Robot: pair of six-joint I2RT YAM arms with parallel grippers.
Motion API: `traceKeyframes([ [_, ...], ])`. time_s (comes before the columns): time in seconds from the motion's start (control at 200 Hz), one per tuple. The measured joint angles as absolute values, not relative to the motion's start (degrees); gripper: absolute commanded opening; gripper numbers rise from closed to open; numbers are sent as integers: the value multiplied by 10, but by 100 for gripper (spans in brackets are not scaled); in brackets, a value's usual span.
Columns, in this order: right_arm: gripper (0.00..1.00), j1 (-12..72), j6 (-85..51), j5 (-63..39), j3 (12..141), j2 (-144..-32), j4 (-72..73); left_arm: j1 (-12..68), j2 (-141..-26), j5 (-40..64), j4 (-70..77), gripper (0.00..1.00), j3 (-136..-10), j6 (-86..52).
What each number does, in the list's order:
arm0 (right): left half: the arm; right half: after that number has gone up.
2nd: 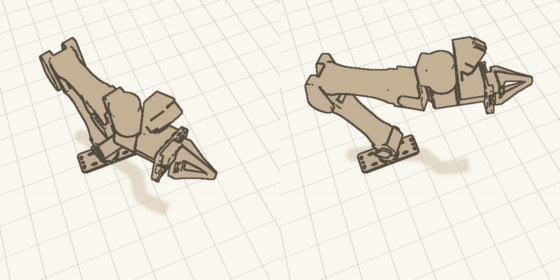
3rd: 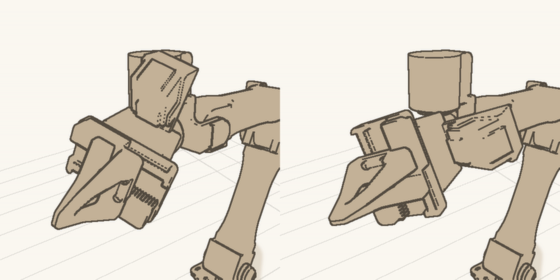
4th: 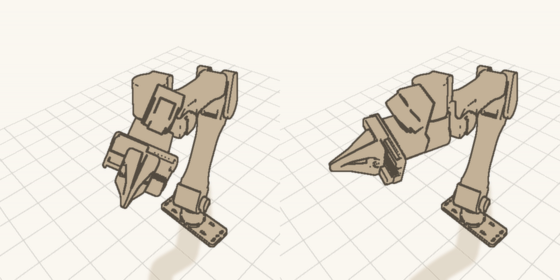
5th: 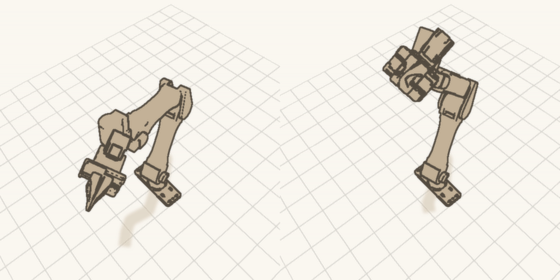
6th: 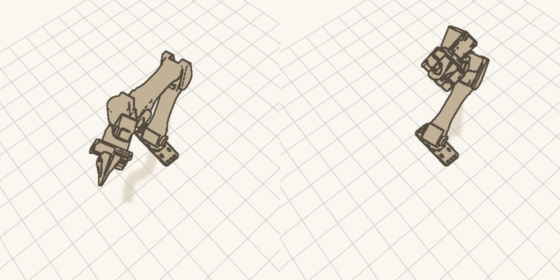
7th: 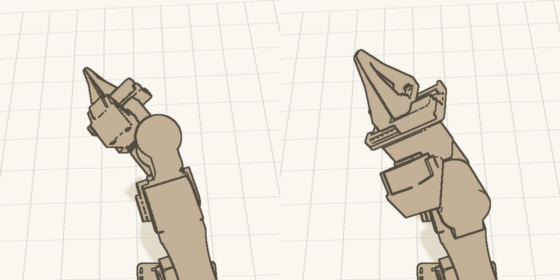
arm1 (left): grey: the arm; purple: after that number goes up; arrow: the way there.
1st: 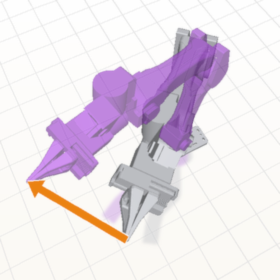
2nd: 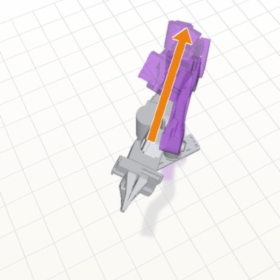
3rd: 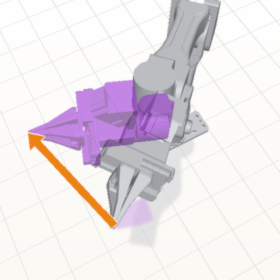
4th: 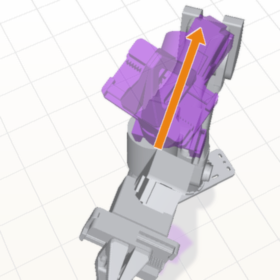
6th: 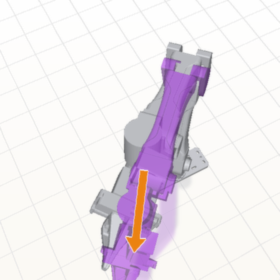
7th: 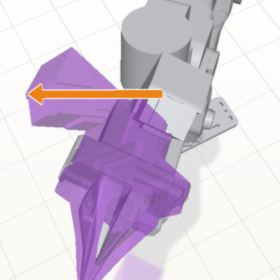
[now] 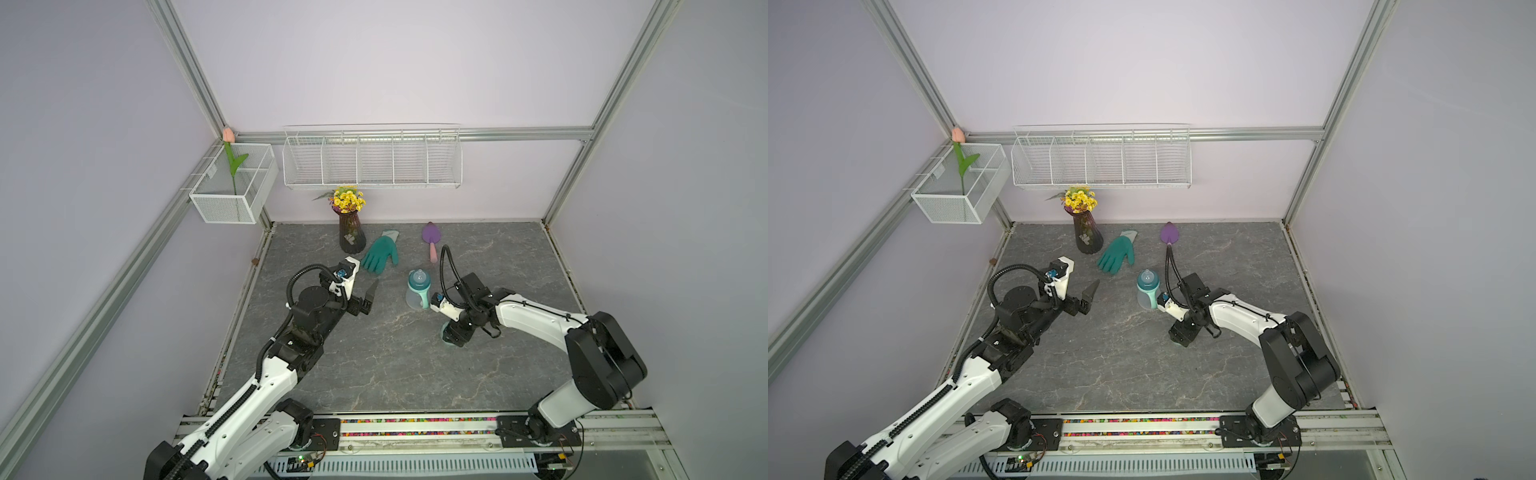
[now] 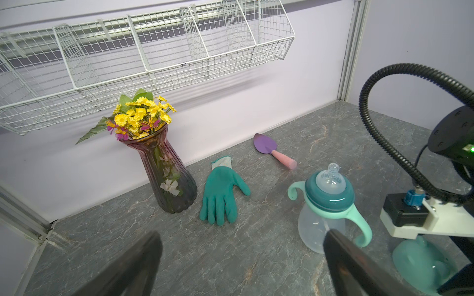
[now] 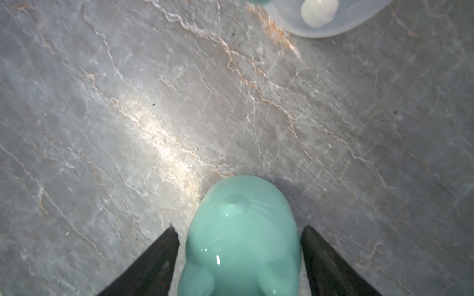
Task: Assemble the baby bottles
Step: Pick up the lid from the center of the board, then close the lid on the baby bottle.
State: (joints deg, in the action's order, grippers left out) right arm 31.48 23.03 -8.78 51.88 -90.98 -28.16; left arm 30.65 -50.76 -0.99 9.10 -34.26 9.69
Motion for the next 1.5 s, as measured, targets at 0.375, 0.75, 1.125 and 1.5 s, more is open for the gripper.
traceKeyframes([
  [0.375,65,315,229,-87,527,-894,-296,307,-508,-10,91,99,-343,97],
  [0.75,62,314,209,-4,630,-832,-385,307,-509,-5,91,99,-343,97],
  [1.125,62,312,180,12,829,-846,-442,307,-510,-17,91,99,-343,97],
  [1.5,62,319,169,-57,921,-922,-436,307,-521,-28,91,99,-343,97],
])
